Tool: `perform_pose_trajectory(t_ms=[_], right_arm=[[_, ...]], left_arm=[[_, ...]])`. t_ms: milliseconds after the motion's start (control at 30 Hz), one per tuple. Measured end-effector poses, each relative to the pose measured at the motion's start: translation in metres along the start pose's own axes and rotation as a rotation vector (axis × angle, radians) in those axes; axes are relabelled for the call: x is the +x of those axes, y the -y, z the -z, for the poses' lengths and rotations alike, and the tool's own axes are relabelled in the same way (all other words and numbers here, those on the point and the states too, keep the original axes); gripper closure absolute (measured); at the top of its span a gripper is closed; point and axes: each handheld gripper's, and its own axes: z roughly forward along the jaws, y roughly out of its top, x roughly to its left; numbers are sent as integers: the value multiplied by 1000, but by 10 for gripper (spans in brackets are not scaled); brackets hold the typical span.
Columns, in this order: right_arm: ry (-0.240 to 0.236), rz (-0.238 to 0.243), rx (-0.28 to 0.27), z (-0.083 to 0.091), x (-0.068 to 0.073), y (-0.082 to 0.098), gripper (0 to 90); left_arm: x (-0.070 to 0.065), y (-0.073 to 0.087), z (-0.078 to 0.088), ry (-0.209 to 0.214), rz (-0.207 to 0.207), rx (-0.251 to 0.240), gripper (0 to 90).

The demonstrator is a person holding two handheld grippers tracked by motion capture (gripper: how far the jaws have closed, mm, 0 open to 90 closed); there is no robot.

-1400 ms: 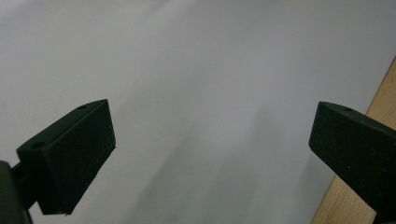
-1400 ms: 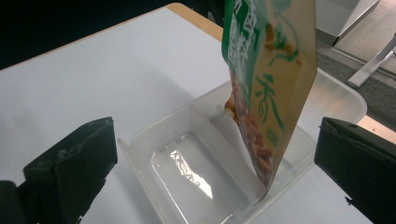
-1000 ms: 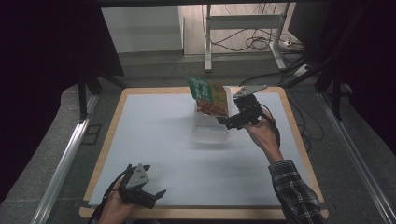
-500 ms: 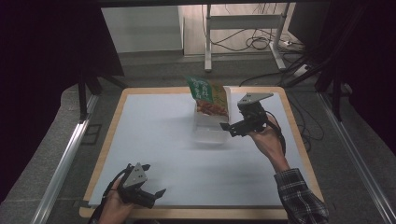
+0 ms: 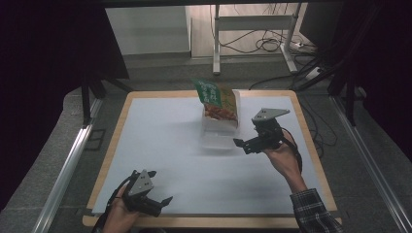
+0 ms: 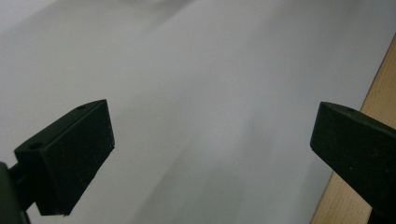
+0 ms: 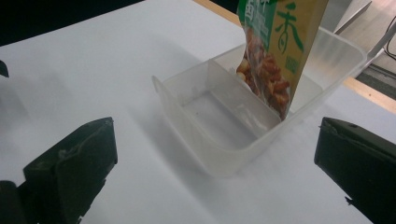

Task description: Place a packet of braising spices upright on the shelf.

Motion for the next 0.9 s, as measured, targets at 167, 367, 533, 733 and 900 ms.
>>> perform_pose_trajectory(t_ms=[167, 367, 533, 733, 900], right_arm=[[7, -13, -9, 5, 0, 12, 0], [20, -18, 2, 8, -1, 22, 0], [32, -17, 15, 13, 1, 29, 0], [41, -29, 19, 22, 3, 39, 0], [48, -44, 17, 30, 4, 46, 0]], left_arm=[[0, 0, 0, 0, -2, 1, 0], [-1, 0, 0, 1, -5, -2, 0], [-1, 0, 1, -1, -5, -6, 0], [-1, -1, 1, -1, -1, -5, 0], [-1, -1, 1, -3, 0, -2, 0]])
